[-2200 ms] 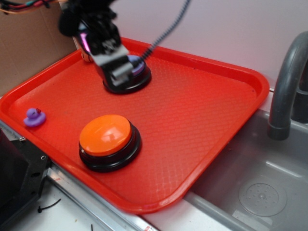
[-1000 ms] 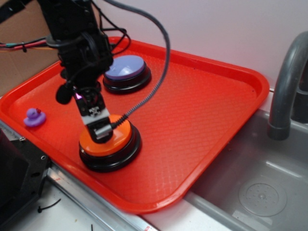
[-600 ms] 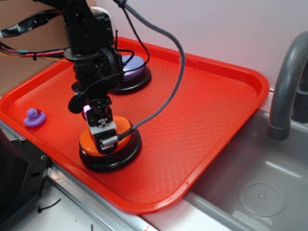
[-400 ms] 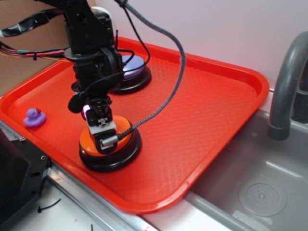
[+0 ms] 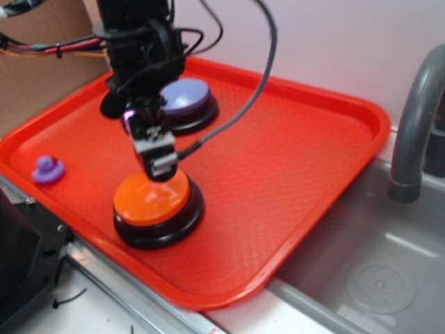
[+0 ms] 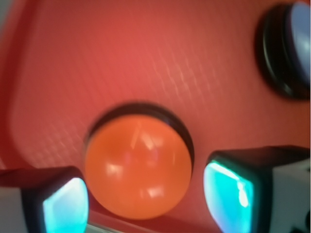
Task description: Push the orange button.
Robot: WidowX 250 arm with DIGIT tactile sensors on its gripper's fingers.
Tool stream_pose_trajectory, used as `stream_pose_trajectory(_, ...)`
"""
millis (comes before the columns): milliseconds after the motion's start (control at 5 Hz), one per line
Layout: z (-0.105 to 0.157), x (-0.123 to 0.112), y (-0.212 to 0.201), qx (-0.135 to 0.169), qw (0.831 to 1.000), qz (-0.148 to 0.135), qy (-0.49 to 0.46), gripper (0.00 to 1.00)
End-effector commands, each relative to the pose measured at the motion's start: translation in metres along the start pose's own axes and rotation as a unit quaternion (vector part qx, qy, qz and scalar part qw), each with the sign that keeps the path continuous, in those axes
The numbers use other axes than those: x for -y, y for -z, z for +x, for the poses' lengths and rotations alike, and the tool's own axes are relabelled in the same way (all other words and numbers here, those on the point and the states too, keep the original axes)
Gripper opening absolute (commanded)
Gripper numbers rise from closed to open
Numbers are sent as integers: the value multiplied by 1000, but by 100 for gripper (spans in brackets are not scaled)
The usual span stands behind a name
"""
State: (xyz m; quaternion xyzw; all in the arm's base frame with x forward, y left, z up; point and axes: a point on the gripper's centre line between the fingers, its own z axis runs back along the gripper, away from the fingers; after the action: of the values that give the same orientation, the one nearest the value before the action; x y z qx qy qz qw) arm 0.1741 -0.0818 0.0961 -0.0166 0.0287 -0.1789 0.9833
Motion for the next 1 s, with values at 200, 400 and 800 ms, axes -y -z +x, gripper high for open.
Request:
stream_pose_trajectory(200, 1, 0, -30, 35, 999, 4, -5, 100)
stream_pose_trajectory(400, 1, 0, -38, 34, 999, 11, -6, 100)
stream_pose_trajectory(800, 4, 1, -48, 35, 999, 17, -5, 100)
